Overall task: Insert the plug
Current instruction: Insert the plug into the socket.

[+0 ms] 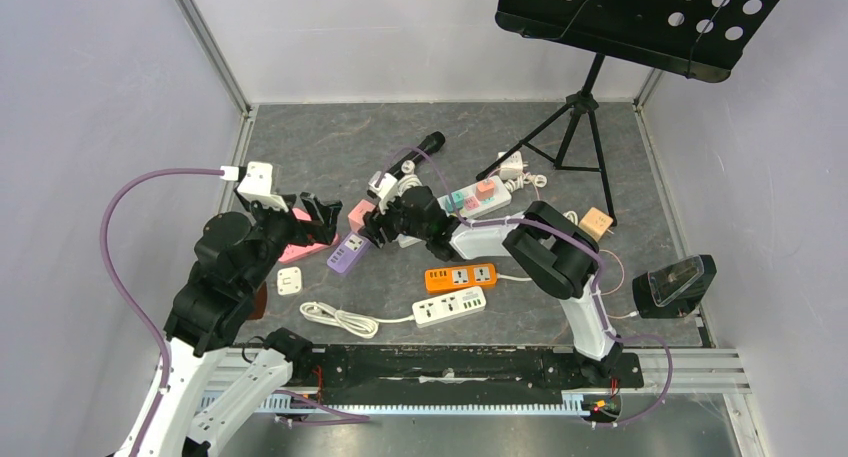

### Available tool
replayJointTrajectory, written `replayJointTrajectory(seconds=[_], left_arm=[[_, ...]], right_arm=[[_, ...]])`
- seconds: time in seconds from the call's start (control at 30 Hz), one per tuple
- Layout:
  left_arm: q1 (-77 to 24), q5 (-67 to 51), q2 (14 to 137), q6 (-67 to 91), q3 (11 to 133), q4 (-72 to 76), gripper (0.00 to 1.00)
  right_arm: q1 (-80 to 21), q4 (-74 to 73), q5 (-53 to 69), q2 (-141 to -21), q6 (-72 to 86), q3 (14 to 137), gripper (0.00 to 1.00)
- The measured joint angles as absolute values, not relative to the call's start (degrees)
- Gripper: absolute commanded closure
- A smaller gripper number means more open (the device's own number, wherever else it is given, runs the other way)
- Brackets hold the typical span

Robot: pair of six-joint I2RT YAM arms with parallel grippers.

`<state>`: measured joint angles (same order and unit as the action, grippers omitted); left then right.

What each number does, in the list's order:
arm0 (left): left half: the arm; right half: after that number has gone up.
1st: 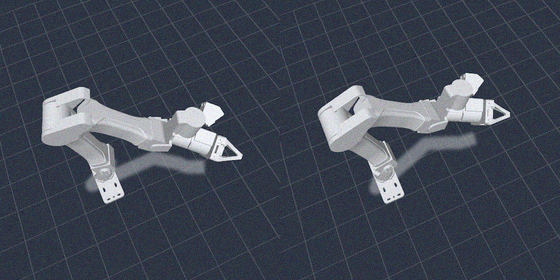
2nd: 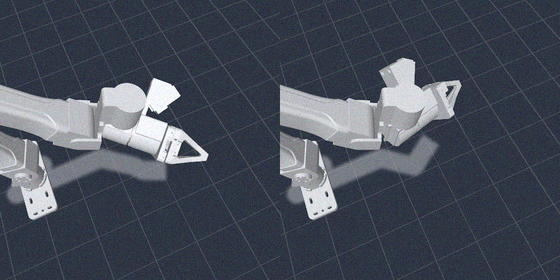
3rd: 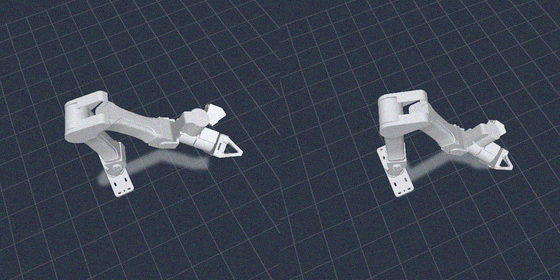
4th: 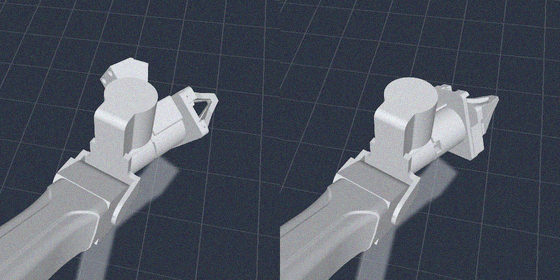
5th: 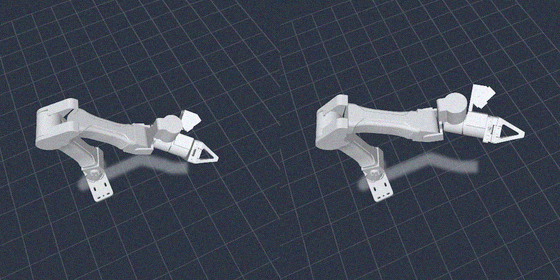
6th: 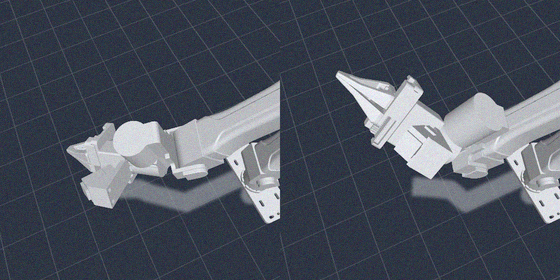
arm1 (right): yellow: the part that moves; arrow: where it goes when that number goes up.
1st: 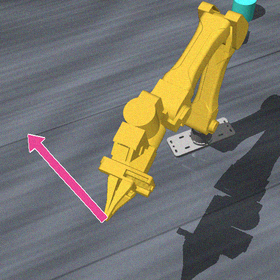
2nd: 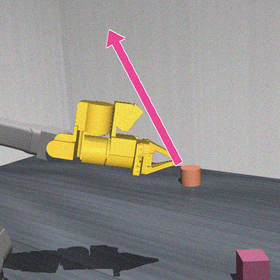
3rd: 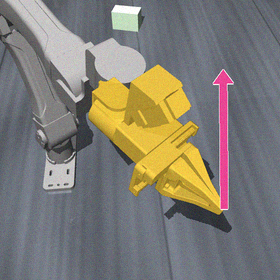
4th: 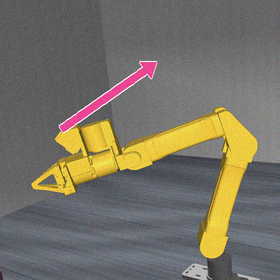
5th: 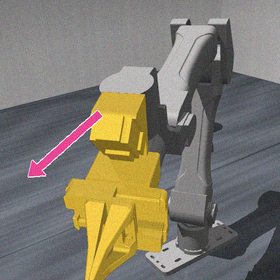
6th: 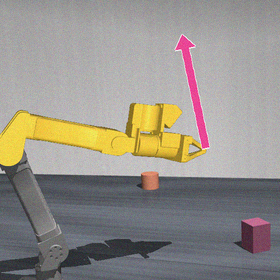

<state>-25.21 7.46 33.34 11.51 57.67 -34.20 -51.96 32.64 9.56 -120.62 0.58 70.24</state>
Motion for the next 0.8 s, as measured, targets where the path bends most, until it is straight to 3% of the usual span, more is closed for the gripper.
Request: replayJointTrajectory(seconds=[0.4, 0.63, 0.8], left_arm=[[-25.2, 7.5, 33.3, 11.5, 57.1, -34.1, 0.02], [-25.2, 7.4, 33.5, 11.6, 56.6, -34.1, 0.02], [-25.2, 7.4, 33.5, 14.0, 53.8, -33.8, 0.1]], right_arm=[[-52.8, 46.5, 7.4, -122.0, 1.7, 64.1, 1.0], [-53.8, 44.5, 4.1, -122.1, 2.0, 65.4, 1.0], [-53.9, 37.8, 3.9, -119.1, 2.1, 65.4, 1.0]])
